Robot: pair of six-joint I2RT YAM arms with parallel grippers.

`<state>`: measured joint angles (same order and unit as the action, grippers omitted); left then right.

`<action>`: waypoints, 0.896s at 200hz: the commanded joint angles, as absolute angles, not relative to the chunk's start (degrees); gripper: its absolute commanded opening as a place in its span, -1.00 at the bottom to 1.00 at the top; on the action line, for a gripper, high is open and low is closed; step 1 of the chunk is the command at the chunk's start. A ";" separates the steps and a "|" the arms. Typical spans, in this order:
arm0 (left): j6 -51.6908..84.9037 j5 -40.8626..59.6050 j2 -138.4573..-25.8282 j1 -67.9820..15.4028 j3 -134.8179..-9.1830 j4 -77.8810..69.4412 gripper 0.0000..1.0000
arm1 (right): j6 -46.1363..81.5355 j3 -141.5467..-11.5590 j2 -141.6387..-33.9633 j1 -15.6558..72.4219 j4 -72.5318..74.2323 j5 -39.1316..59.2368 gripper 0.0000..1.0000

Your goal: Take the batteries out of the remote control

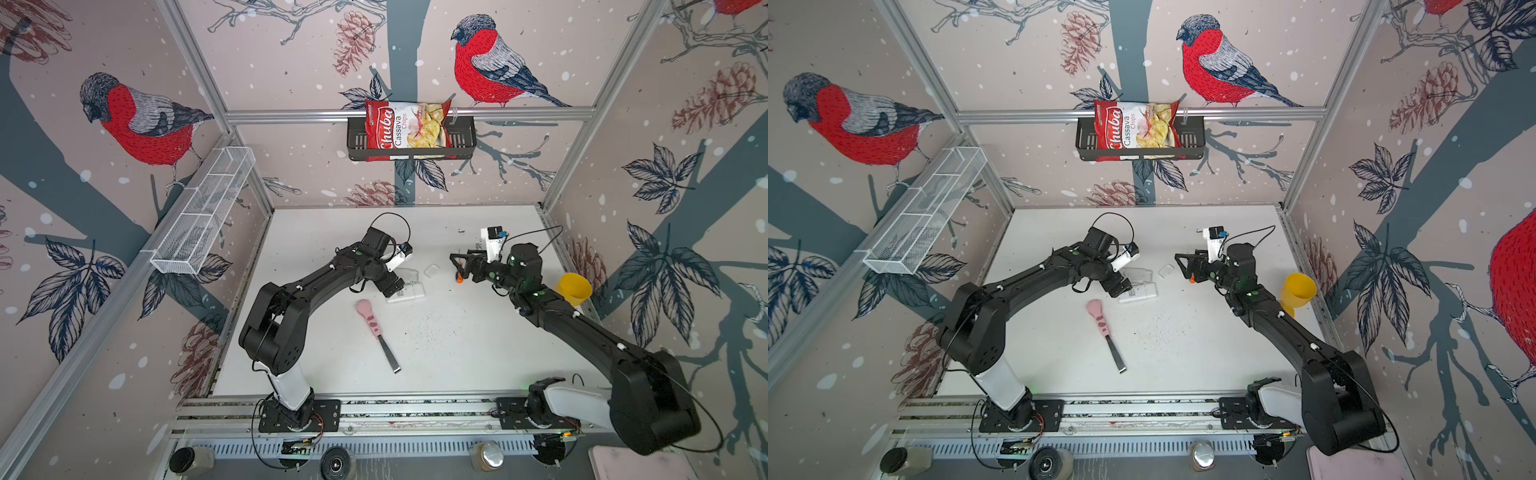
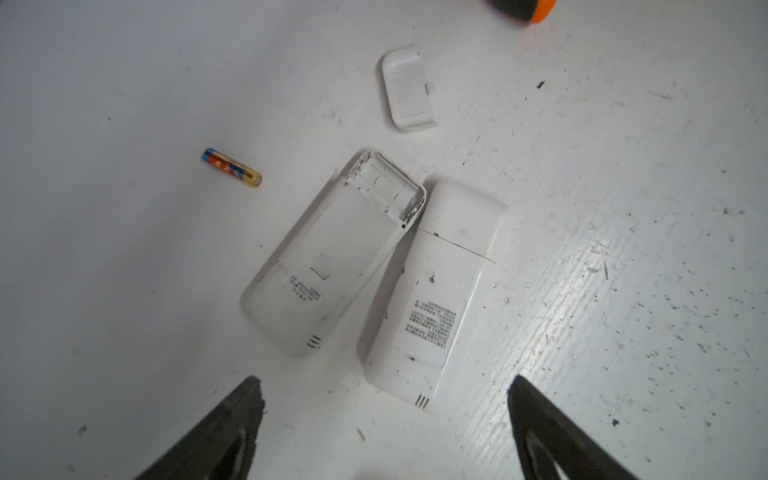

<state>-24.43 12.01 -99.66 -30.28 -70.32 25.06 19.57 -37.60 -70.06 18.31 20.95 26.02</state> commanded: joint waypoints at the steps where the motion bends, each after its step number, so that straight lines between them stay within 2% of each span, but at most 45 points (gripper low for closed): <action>1: -26.27 12.03 -101.44 -30.34 -69.85 23.88 0.78 | 24.92 -36.23 -69.66 17.40 27.43 27.96 0.67; 142: -28.16 13.88 -108.53 -31.57 -71.53 25.31 0.72 | 24.89 -36.21 -71.54 16.90 27.30 27.96 0.67; 179: -27.96 14.03 -109.25 -32.26 -71.63 26.10 0.62 | 24.51 -36.49 -72.77 16.94 26.77 28.03 0.67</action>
